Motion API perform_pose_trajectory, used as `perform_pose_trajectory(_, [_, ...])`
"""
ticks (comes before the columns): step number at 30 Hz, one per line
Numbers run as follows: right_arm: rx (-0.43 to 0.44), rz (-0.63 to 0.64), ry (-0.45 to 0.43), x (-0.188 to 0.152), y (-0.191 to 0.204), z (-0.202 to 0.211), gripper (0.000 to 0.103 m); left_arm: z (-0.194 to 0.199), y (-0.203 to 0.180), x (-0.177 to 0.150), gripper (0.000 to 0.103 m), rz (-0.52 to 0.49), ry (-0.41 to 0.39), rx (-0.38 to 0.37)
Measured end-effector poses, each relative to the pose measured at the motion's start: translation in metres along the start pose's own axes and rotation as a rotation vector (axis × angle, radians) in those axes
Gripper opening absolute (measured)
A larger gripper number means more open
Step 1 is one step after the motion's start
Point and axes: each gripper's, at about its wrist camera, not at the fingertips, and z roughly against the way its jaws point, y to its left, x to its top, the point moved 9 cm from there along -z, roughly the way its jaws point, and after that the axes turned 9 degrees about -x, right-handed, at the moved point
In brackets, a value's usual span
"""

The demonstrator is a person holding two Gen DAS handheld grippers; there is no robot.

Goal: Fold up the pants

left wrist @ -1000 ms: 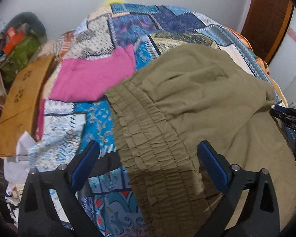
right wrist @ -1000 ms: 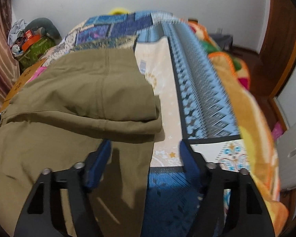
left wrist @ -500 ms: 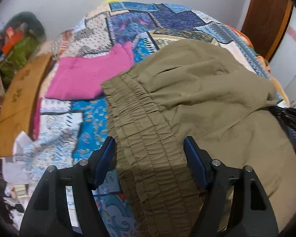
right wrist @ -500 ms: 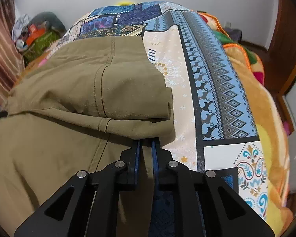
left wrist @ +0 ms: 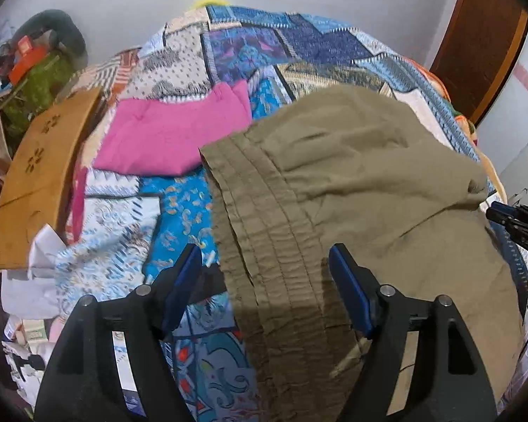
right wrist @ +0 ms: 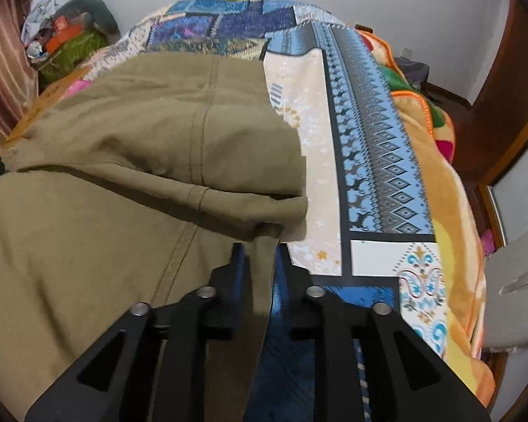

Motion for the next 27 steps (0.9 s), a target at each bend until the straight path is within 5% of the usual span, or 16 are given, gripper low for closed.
perform_pose_trajectory(4, [0.036, -0.070, -0.087, 0.020, -0.013, 0.021, 0.050, 0.001, 0.001, 0.016, 0.075, 0.008, -0.012, -0.023])
perform_pose_trajectory(15, [0.122, -0.135, -0.065, 0.055, -0.013, -0.024, 0.051, -0.054, -0.004, 0.011, 0.076, 0.018, 0.114, -0.072])
perform_pose_trajectory(19, [0.143, -0.128, -0.033, 0.047, -0.001, -0.040, 0.013, -0.053, -0.005, 0.012, 0.064, 0.003, 0.088, -0.046])
perform_pose_trajectory(21, [0.127, -0.091, -0.036, 0.044, 0.006, -0.042, 0.009, -0.050, -0.003, 0.014, 0.053, -0.009, 0.072, -0.003])
perform_pose_trajectory(27, [-0.004, 0.044, -0.076, 0.049, 0.010, -0.044, 0.003, -0.052, 0.006, 0.016, 0.052, -0.017, 0.047, 0.064])
